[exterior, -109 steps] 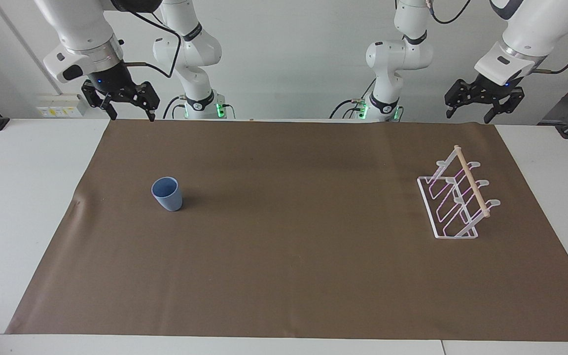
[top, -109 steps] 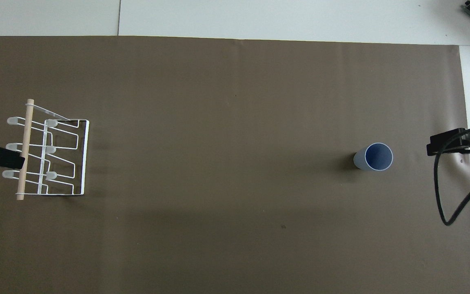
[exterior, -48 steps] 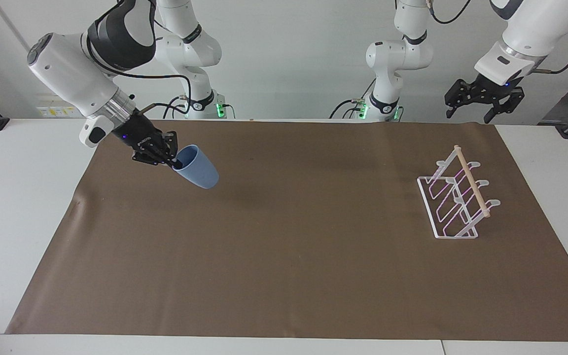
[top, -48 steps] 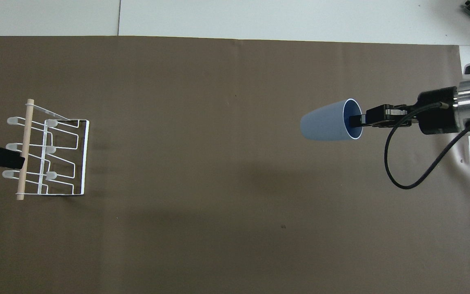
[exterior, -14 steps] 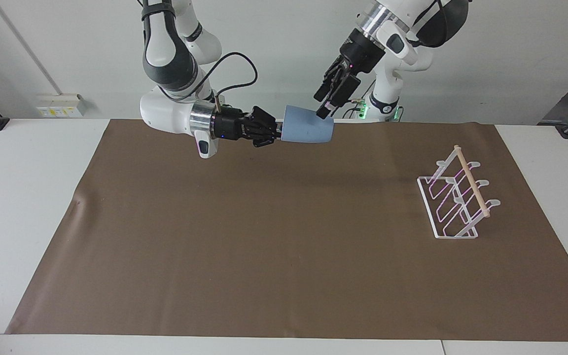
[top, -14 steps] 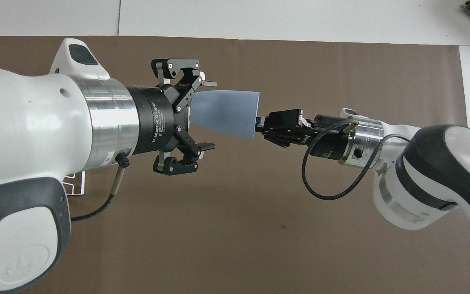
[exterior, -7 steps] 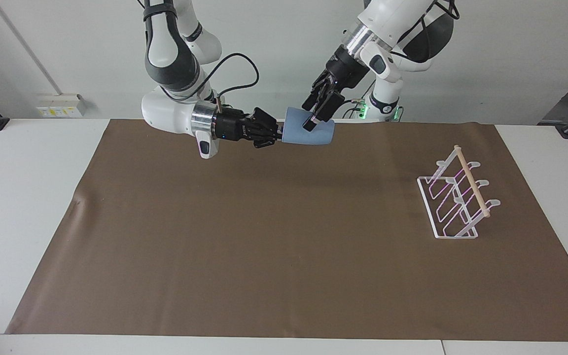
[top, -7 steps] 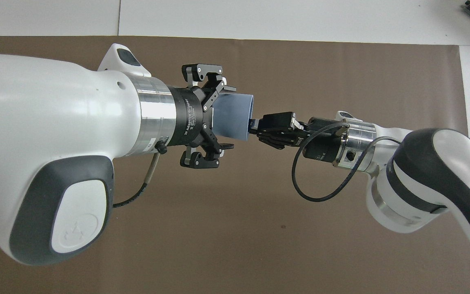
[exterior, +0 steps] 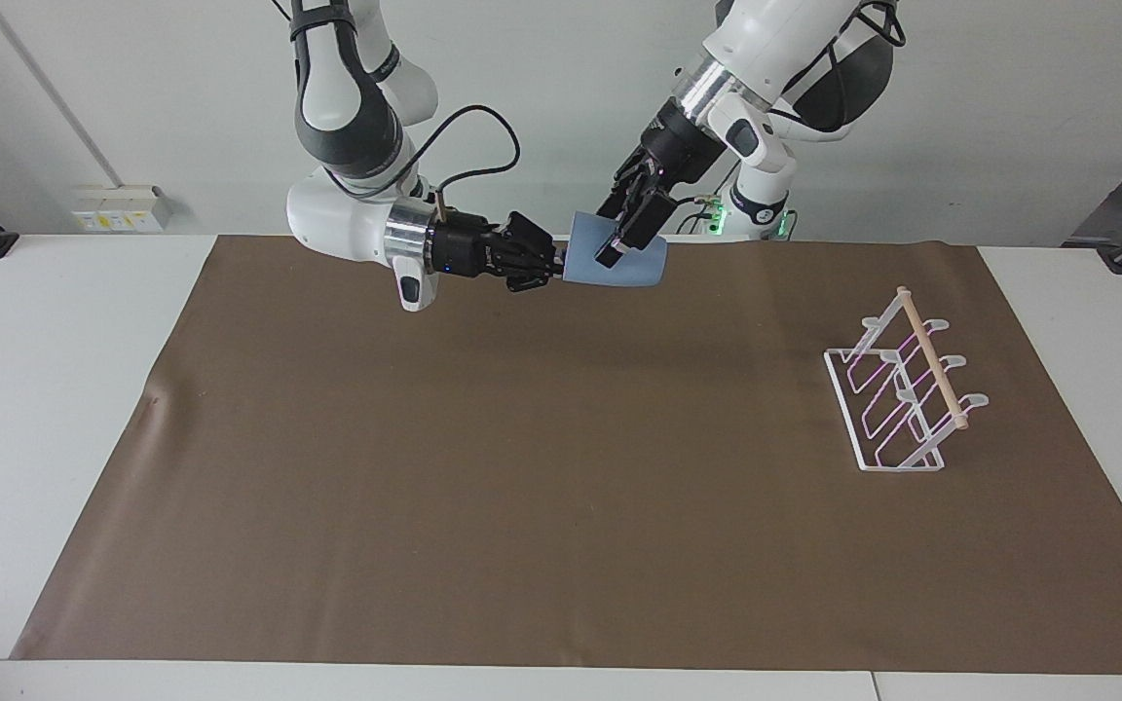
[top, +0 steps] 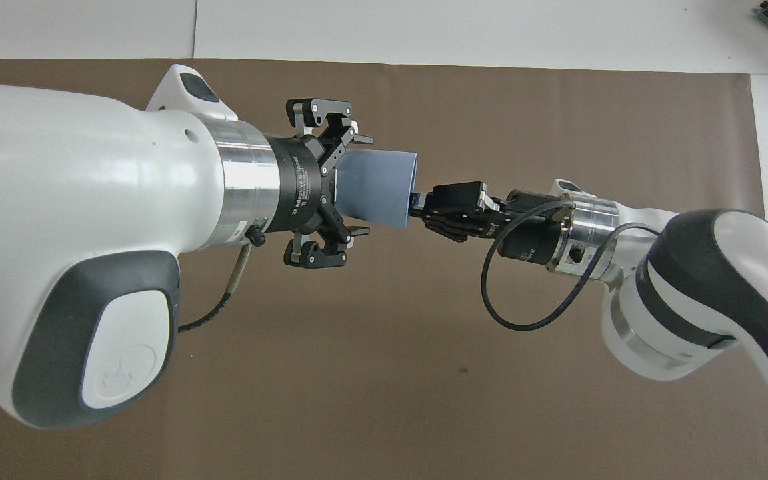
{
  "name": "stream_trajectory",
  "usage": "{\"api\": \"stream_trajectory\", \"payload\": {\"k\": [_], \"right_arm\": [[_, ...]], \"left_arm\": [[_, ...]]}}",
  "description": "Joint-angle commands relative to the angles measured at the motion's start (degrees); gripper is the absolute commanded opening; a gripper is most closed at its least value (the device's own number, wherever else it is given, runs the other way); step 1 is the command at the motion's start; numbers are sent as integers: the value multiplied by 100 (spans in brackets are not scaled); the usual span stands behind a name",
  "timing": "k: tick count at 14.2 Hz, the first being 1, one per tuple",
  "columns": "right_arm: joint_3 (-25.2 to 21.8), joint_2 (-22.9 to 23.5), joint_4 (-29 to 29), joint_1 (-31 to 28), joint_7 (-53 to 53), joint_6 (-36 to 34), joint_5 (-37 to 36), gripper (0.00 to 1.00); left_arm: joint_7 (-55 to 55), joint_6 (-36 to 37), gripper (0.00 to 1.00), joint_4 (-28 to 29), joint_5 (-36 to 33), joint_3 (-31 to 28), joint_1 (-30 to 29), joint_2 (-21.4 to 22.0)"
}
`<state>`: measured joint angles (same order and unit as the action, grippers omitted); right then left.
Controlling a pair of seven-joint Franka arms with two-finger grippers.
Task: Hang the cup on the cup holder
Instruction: 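Close the left gripper on the cup base held by the right gripper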
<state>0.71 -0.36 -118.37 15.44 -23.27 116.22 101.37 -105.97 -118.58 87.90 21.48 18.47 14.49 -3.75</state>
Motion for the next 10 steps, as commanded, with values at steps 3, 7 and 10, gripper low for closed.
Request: {"api": "stream_trajectory", "payload": {"k": [3,7,10], "right_arm": [[8,-131,-143,-50,-292,-125,225,0],[-1,-139,-134,-164,-319,-310,304,0],[-1,-139,-134,-199,-301,-328,304,43]], "left_arm": [[-179,98,0,-63,-197,-19,36,-11],[-188,98,0,-63,-205,-36,27,6],[-170,81,0,-63,-258,-45,19,33]]}}
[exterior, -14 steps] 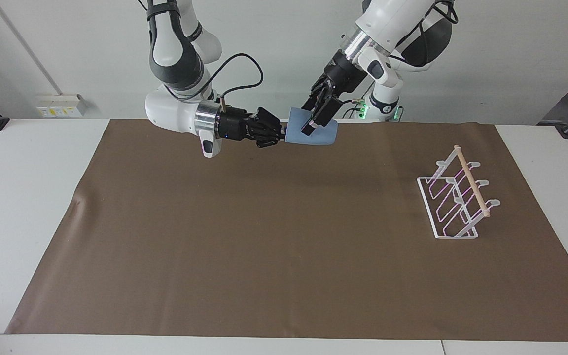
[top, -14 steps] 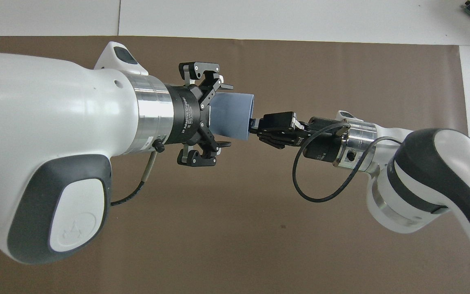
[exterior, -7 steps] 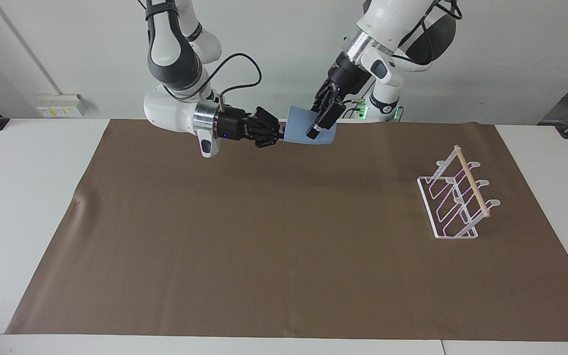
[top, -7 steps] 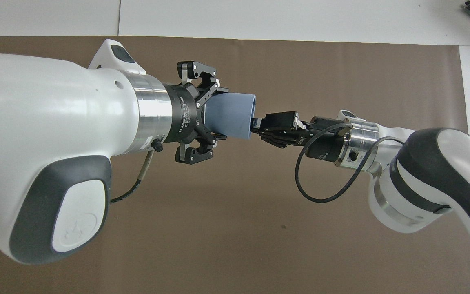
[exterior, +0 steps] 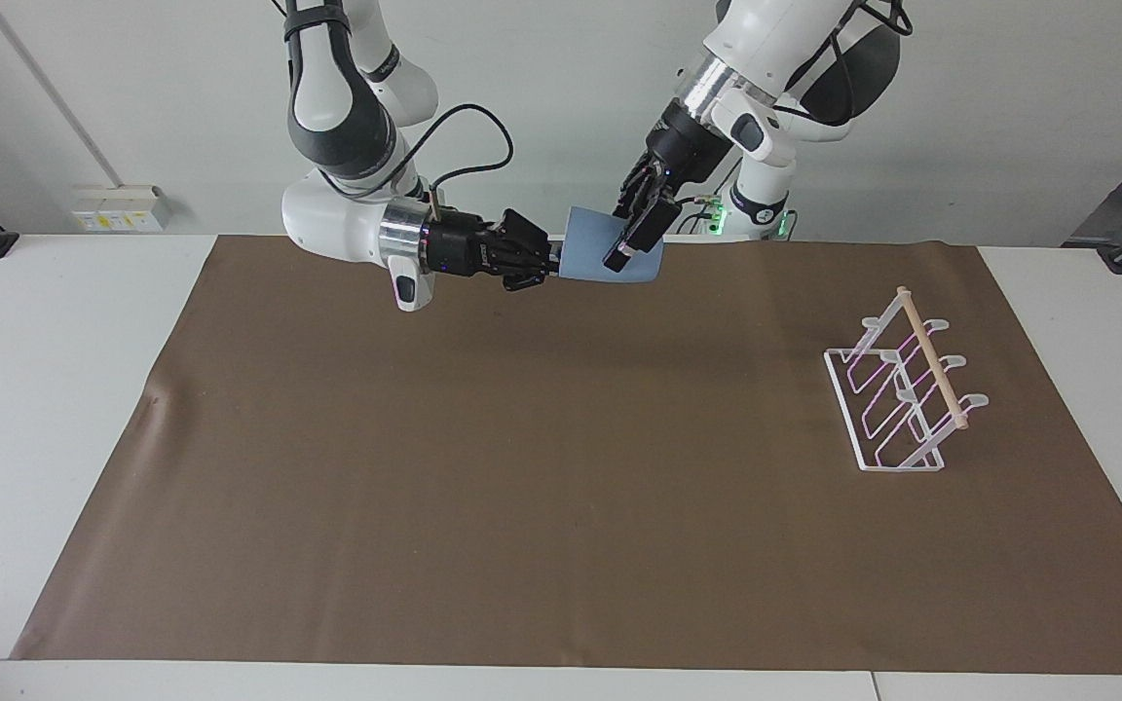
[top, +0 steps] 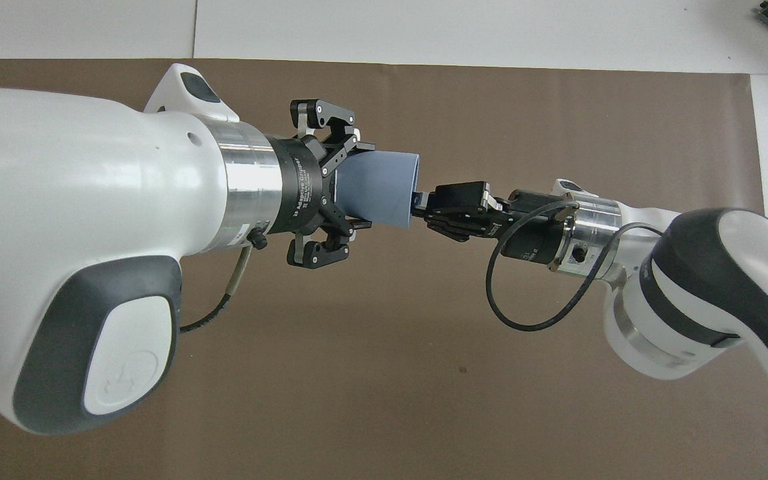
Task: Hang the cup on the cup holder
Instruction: 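Close the left gripper on the cup base held by the right gripper, then open the right gripper and withdraw it while the left gripper takes the cup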
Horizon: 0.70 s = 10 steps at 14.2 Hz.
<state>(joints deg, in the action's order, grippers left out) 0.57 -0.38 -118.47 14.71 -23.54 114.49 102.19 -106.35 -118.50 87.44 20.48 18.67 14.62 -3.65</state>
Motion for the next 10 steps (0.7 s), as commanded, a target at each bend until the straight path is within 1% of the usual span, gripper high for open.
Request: {"api": "stream_trajectory", "payload": {"k": [1,2,4,6,7,8,10], "right_arm": [[13,-137,-124,-127,-274,-155,222,84],[13,-146,-124,-127,-282,-146,222,100],[4,-137,-133,-144,-265,-146,214,100],[-5,-137,-133,-293,-239,-207,39,100],[-5,-129,-115,-372,-212,-217,-328,100],[-22,-129,-46,-460,-82,-191,-923,100],[-40,-163,113,-592,462,-155,-2293,100]], "left_arm": [[-141,73,0,-17,-185,-65,15,22],[-141,64,0,-17,-185,-65,6,22],[-141,55,0,-8,-185,-65,6,22],[-123,12,0,44,-263,-65,-72,40],[-123,2,0,71,-586,-65,-73,40],[-132,2,0,132,-876,-57,-73,75],[-114,-59,0,421,-1229,-65,-82,206]]}}
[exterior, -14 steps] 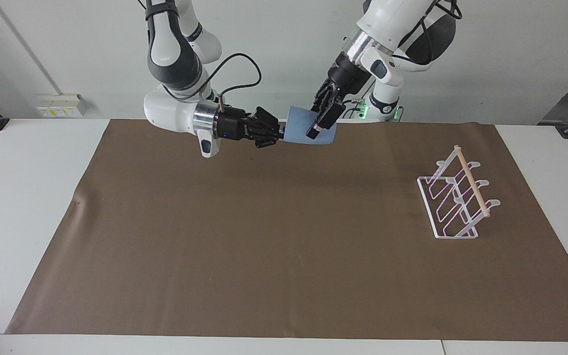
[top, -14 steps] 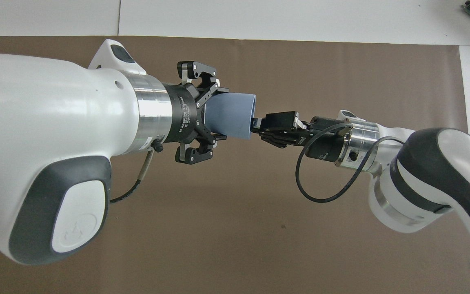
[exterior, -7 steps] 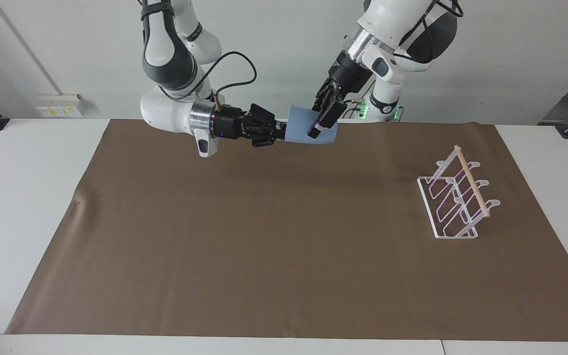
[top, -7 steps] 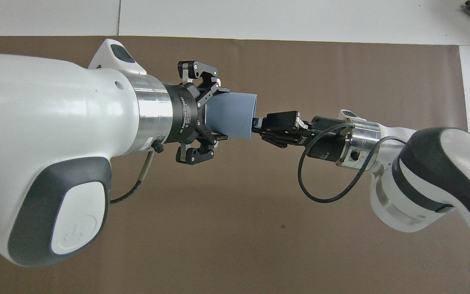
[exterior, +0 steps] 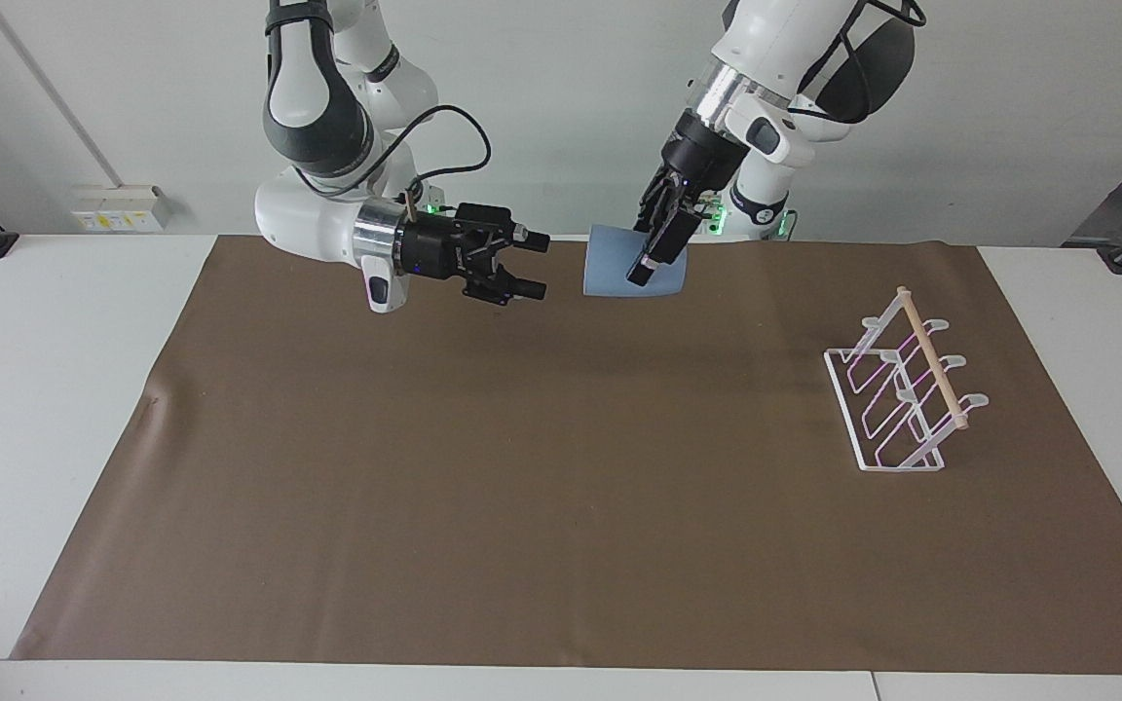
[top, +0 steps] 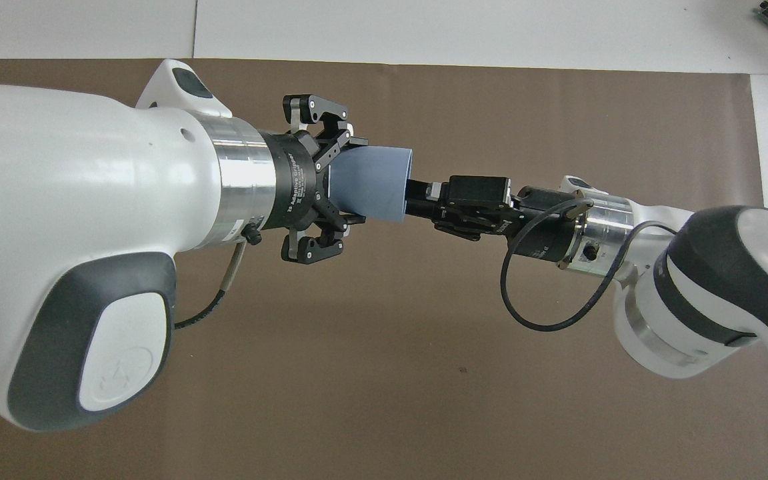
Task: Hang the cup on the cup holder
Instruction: 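Open the right gripper and withdraw it while the left gripper takes the cup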
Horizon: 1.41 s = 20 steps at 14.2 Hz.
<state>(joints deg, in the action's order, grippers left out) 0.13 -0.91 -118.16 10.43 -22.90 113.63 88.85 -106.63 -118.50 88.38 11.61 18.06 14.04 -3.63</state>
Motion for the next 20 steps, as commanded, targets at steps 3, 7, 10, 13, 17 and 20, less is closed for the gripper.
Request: {"api": "stream_trajectory", "payload": {"k": [3,7,10,13,17,20], "right_arm": [[-4,-146,118,-181,918,264,-2700,100],[-4,-67,101,-181,1514,748,-5775,100],[-4,-93,144,-444,1692,670,-7710,100],[-13,-120,468,-856,1972,241,-8435,100],[-13,-67,1390,-1104,2719,-927,-8981,100],[-13,-76,2041,-1271,2782,-1604,-8973,100]], "left_arm": [[-33,-199,0,985,-1123,4,-165,546],[-50,-622,0,1840,-2346,-4,-436,934],[-304,-622,0,2085,-3416,-4,-692,1065],[-736,-630,0,2315,-4332,4,-955,1127],[-771,-797,0,2570,-5534,4,-1228,1058],[-867,-745,0,2684,-6265,4,-1387,908]]}}
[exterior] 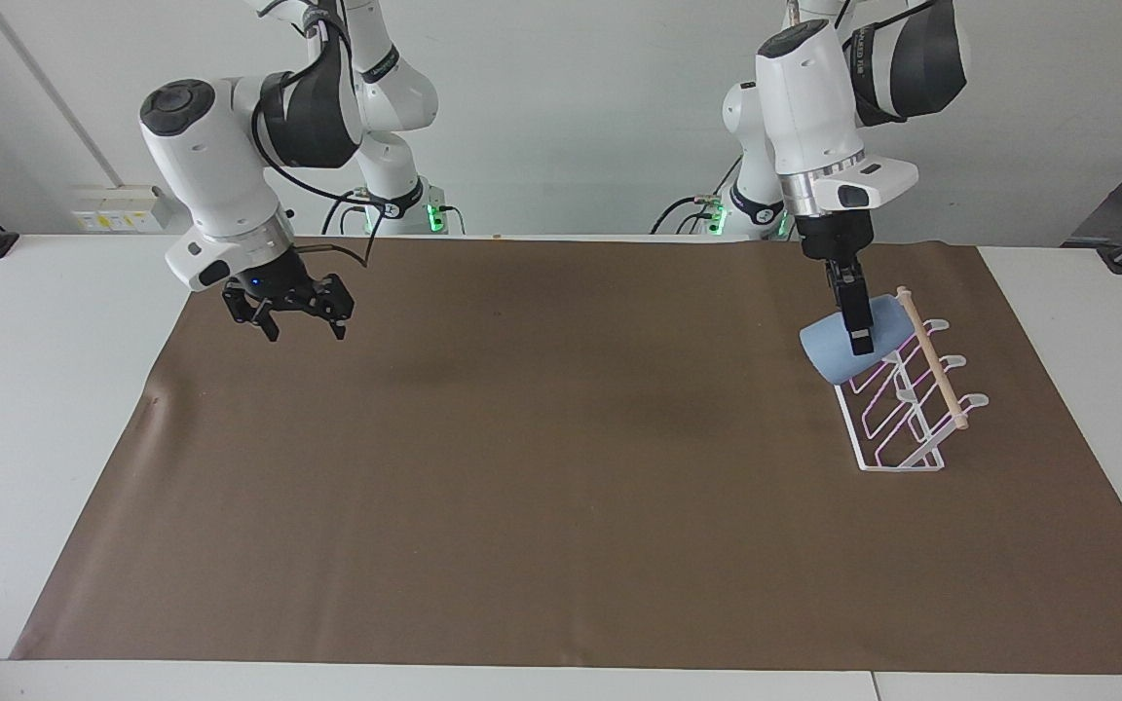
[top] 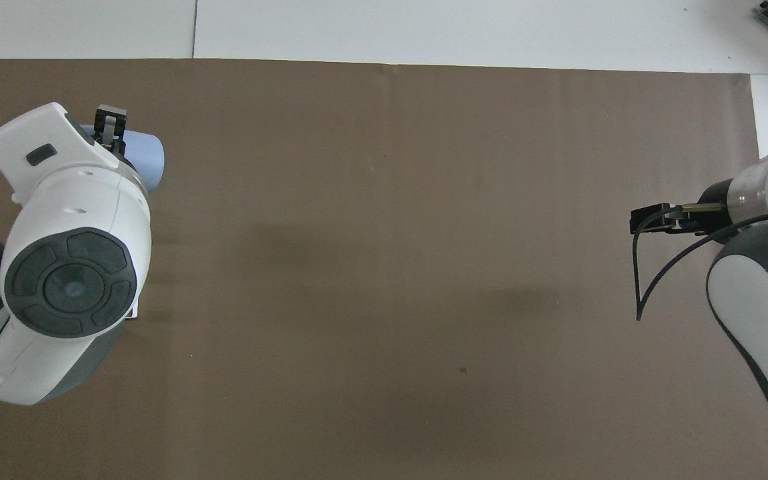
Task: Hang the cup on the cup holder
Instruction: 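Lower the cup with the left gripper onto a rack hook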
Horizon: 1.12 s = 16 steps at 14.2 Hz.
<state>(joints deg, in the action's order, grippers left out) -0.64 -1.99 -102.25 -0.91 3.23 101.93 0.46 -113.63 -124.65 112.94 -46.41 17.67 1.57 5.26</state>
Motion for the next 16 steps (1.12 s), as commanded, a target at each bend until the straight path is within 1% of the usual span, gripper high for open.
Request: {"api": "stream_trajectory", "payload": {"k": [1,2,3,5,7,8,9,12,16], "right_arm": [[64,41,747,-155,178,-759,-143,100],[64,50,959,-216,170,-997,-152,100],[73,58,1031,-295,170,-1087,-178,100],[73,-11,830,-374,161,-1087,-152,100],[73,-47,759,-383,143,-1105,-152,100],[73,-64,724,-383,126,-1096,-152,100],[73,-65,715,-375,126,-1096,-152,100],[73,-65,724,-375,126,-1096,-99,100],[82,-65,724,-331,126,-1096,-73,100]], "left_arm": [[-420,-138,0,333,-953,52,-157,-25],[-684,-130,0,394,-1254,52,-192,-112],[-765,-121,0,430,-1413,44,-201,-157],[-783,-121,0,492,-1730,52,-323,-236],[-862,-165,0,736,-2203,52,-403,-245],[-1080,-182,0,842,-2519,52,-473,-280],[-1230,-191,0,869,-2635,52,-500,-297],[-1266,-261,0,1001,-2654,52,-535,-298],[-1258,-463,0,1107,-2663,52,-737,-324]]}}
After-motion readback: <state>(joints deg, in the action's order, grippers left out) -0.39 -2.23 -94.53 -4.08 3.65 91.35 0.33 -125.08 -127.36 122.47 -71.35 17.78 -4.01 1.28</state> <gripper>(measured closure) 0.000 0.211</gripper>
